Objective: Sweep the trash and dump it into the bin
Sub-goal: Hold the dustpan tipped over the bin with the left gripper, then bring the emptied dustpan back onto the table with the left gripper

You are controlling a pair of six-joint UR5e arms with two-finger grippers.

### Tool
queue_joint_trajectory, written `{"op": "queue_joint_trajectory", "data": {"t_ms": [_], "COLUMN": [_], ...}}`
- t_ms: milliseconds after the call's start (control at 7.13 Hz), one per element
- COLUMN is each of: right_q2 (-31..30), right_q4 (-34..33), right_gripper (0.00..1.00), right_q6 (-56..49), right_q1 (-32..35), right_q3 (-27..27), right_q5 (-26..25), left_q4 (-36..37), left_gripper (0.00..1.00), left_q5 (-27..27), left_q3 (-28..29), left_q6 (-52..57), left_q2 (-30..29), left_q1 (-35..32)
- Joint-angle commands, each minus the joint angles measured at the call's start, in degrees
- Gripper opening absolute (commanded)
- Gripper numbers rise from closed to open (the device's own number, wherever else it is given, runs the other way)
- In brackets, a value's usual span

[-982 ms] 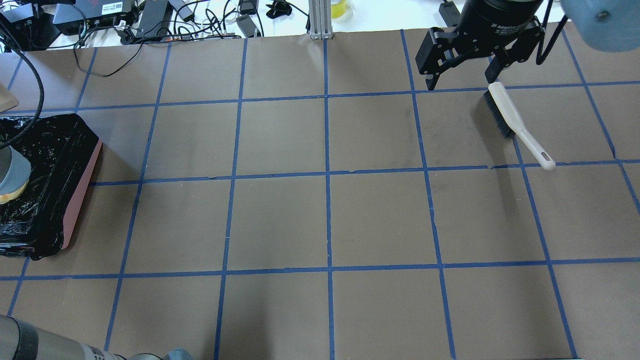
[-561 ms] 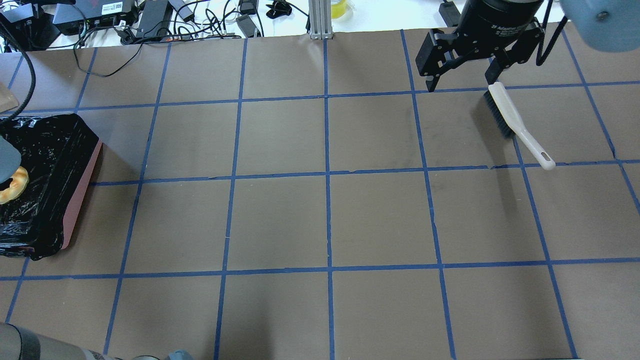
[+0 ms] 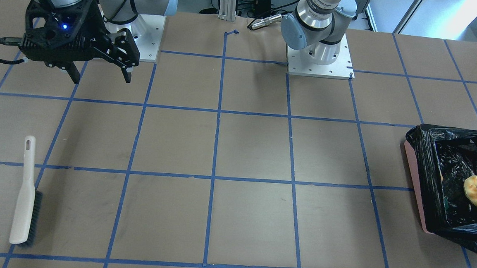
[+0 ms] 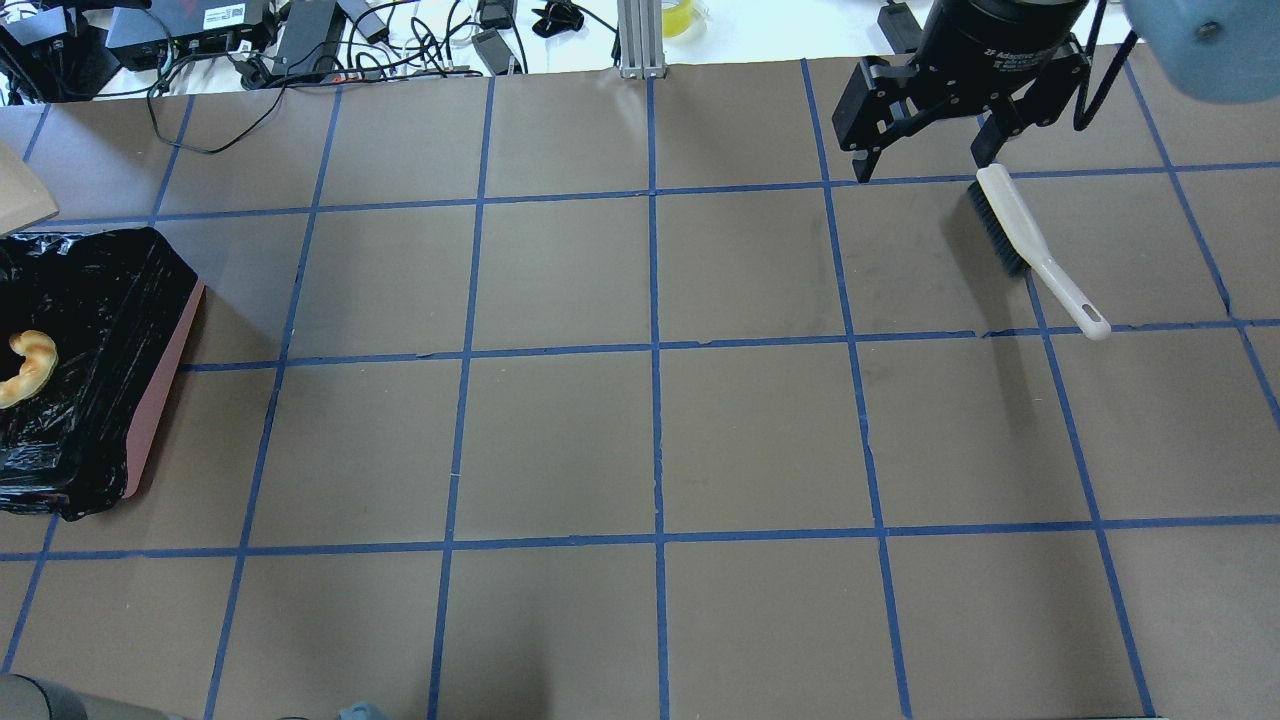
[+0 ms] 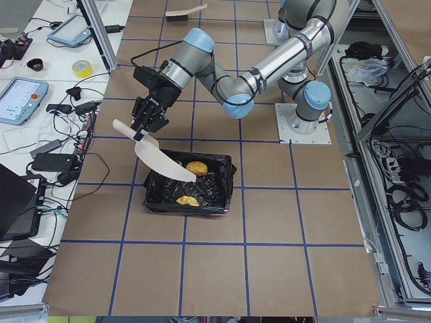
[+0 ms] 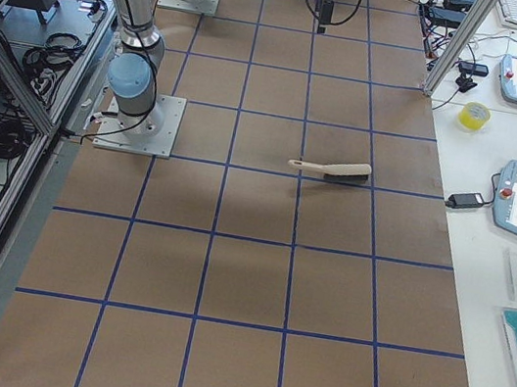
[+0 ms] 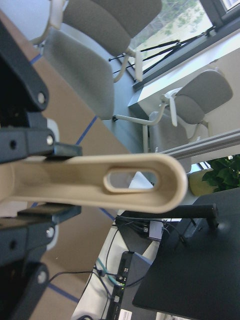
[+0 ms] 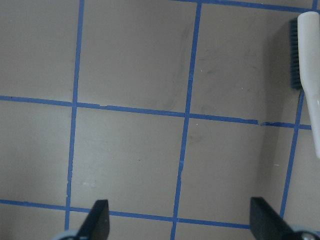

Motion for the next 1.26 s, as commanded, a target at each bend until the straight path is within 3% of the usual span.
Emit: {"op": "queue_joint_trajectory", "data": {"t_ms": [0,281,421,561,1122], "right_q2": [0.0,0.0,-0.1,-0.1,-0.2], "right_q4": [0.0,0.3,0.3,0.4,0.0], "right_gripper": [1.00,1.00,1.00,1.00,1.00], "right_q6": [0.0,-0.1,-0.1,-0.2,-0.2], "right_q1": [0.0,-0.1,-0.1,-0.1,-0.1], "right_q3": [0.1,0.1,0.1,0.1,0.1], "right_q5": [-0.2,-0.2,-0.2,-0.2,-0.2], "left_q4": [-17.8,-27.1,-30.5,-32.6,-36.6], "left_gripper": [0.00,0.00,0.00,0.00,0.00], "left_q5": [0.6,0.7,-2.6,-6.0,-6.2], "left_q3": [1.2,1.1,1.1,1.0,1.2], "left_q6": [-12.8,-27.3,-34.2,-40.7,-60.5], "left_q2": [1.8,1.0,-0.3,-1.4,-3.1], "left_q1": [-2.2,-3.6,-3.9,-4.1,-12.8]}}
